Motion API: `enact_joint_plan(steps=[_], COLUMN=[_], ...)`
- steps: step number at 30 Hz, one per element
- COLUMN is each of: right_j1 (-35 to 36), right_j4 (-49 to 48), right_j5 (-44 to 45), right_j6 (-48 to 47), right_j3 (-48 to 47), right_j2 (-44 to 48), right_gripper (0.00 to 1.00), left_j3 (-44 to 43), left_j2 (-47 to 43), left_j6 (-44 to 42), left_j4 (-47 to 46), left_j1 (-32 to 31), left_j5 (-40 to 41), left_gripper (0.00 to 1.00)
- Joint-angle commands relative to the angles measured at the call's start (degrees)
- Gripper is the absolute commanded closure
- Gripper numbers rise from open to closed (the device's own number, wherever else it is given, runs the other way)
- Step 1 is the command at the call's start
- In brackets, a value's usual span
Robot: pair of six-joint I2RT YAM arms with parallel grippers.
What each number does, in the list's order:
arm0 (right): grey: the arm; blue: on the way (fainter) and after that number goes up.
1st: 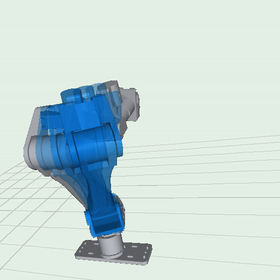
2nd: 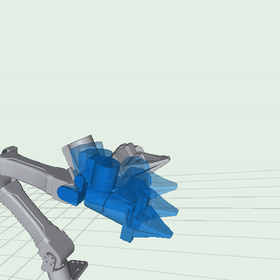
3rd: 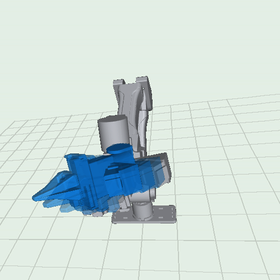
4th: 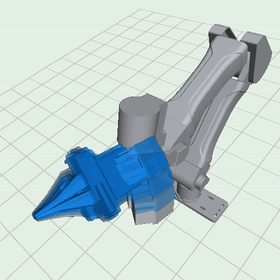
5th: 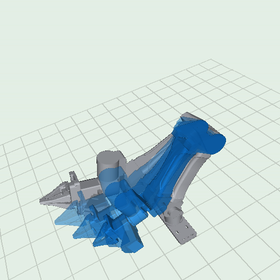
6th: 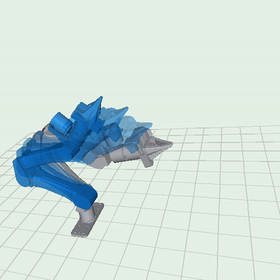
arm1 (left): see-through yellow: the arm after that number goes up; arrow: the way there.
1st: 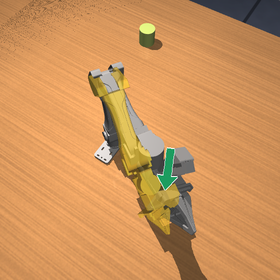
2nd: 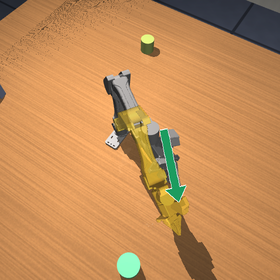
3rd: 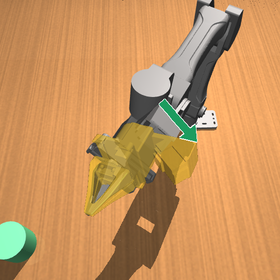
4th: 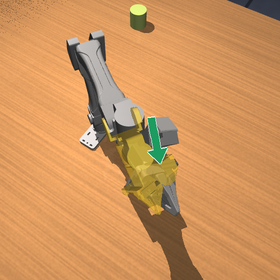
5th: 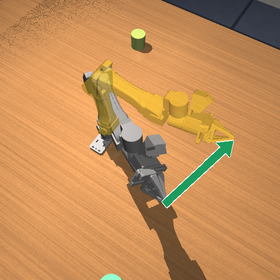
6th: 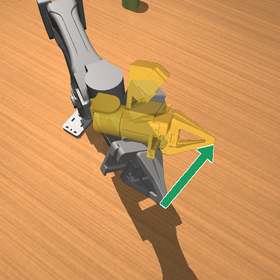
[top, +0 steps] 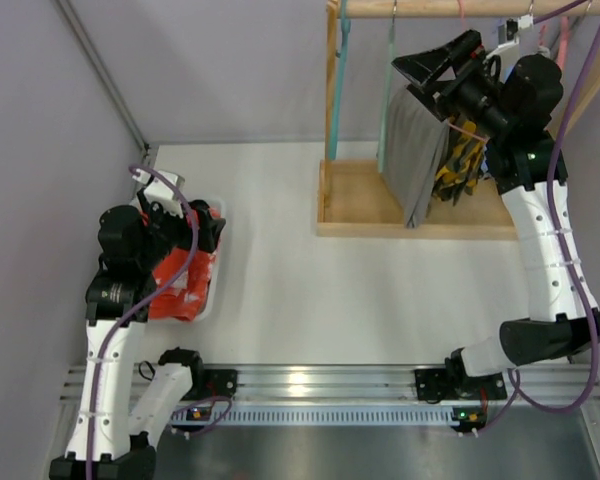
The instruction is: Remove the trousers from the hanger
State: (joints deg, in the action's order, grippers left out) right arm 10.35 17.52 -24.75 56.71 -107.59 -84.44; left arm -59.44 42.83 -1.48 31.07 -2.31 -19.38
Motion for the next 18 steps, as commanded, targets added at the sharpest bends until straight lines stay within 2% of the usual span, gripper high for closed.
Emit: enact_joint_plan(steps=[1, 4, 9, 13, 16, 18], right_j1=[0.64, 0.55, 0.55, 0.64, 0.64, 0.55], right_j4=[1.99, 1.73, 0.68, 1.73, 3.74, 5.41], right_j5=[2.61, 2.43, 0.76, -0.73, -1.35, -1.96], right_j6=[-7.47, -10.9, -15.92, -24.33, -31.1, -35.85], right_j3=[1.76, 4.65, 9.32, 14.76, 20.13, 23.37], right_j2=[3.84, 6.56, 11.66, 18.59, 24.82, 27.74], right_gripper=[0.01, 0.01, 0.01, 0.01, 0.01, 0.01], left_j3=[-3.31, -7.17, -11.56, -17.28, -20.36, -21.07], left_j2=[2.07, 5.94, 12.44, 19.73, 23.43, 25.62], left_j6=[1.12, 1.3, -0.63, -3.96, -7.03, -8.45], left_j4=[-2.07, 2.14, 3.47, 6.1, 6.55, 6.55], left_j1=[0.02, 0.02, 0.02, -1.2, -6.73, -13.58], left_j5=[-1.44, -1.98, -1.19, 1.09, 9.07, 13.73], left_gripper=[0.02, 0.02, 0.01, 0.02, 0.02, 0.02])
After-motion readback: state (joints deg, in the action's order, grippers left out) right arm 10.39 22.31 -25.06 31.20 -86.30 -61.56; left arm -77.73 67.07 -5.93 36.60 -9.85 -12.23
